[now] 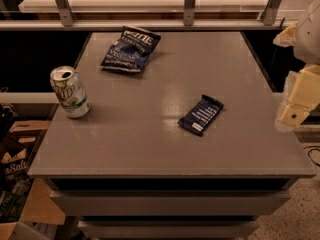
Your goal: Move rxbar blueberry near 7up can
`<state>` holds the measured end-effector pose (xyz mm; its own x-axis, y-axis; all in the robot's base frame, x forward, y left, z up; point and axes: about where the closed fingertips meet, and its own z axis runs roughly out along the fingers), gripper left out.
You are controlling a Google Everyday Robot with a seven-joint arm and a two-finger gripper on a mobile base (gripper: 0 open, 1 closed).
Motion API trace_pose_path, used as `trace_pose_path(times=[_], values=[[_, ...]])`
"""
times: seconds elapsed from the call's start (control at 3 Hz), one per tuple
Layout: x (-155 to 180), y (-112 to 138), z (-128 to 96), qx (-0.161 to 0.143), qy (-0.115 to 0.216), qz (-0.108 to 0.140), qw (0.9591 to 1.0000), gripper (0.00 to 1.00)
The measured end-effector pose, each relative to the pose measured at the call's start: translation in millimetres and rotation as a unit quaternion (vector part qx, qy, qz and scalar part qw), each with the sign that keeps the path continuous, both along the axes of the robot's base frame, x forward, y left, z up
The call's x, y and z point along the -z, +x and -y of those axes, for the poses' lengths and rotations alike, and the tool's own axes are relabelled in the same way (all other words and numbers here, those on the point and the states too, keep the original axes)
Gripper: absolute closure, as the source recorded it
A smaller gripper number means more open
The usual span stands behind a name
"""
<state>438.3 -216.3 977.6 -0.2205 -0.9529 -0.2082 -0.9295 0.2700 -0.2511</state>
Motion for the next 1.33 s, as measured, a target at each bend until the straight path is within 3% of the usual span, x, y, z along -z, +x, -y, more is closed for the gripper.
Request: trace_pose_path(times=[0.67,1.0,1.33], values=[[-3.7,-0.5,2.8,-0.001,0.008,0.007,0.9999,0.0],[1.1,11.4,-3.2,-0.043,0.017,0.014,0.9988,0.0],[15.9,27.6,-19.4,-0.146,0.009,0.016,0.9892,0.0]])
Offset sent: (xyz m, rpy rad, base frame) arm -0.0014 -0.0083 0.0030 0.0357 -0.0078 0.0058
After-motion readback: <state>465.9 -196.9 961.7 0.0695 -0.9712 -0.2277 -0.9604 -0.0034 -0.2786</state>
